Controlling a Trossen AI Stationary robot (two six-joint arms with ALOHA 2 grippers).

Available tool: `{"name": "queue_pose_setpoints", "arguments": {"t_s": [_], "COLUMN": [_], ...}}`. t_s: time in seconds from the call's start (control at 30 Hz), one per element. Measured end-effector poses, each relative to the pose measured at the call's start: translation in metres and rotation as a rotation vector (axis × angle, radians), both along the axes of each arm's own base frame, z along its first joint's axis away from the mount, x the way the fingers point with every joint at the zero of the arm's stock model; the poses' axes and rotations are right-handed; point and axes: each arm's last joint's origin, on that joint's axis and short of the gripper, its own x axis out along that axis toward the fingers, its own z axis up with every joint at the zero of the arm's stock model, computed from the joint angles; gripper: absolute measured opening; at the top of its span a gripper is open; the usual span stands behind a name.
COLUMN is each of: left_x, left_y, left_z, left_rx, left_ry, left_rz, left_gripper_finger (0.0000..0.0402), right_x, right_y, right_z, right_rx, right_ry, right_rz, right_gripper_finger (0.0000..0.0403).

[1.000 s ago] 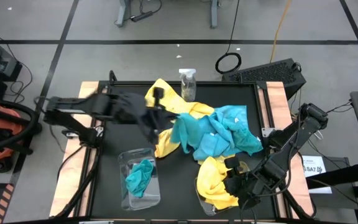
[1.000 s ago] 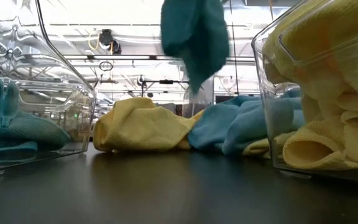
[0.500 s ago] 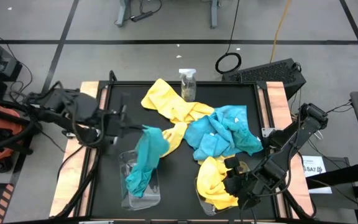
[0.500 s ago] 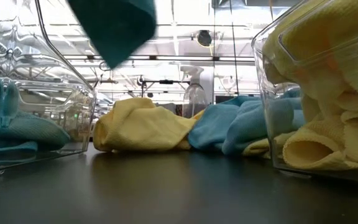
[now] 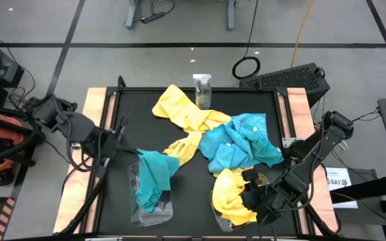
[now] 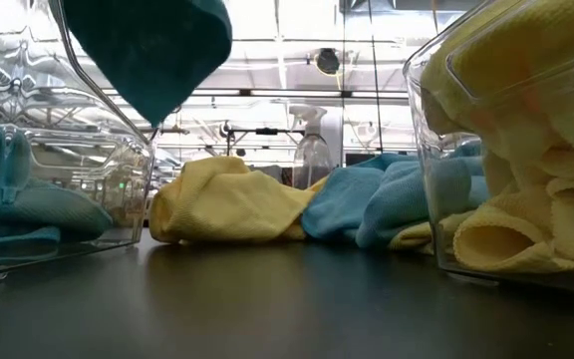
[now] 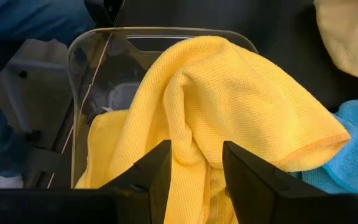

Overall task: Sort microfiber towel by color & place in baskets
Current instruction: Put the blue microfiber towel into the left transparent bin

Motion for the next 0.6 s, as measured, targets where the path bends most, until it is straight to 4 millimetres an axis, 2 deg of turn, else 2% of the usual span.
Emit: {"name": "queue_pose_setpoints", "arguments": {"t_s": [0.37, 0.6], "left_x": [-0.007, 0.006], "left_y": [-0.014, -0.023], "left_z": [-0.004, -0.014], "left_rx": [-0.051, -0.024], "left_ry": [0.063, 0.121], "left_rz": [-0.030, -0.018], "left_gripper_finger": [0.0000, 0.0000], "right_x": [0.000, 0.001], "right_y": [-0.001, -0.003], "right_z": [0.000, 0.000], "right_rx": [-0.021, -0.026], "right_ry": [-0.015, -0.014], "right_rz": [-0.007, -0.014], "right_gripper_finger": [0.0136, 0.0136]}}
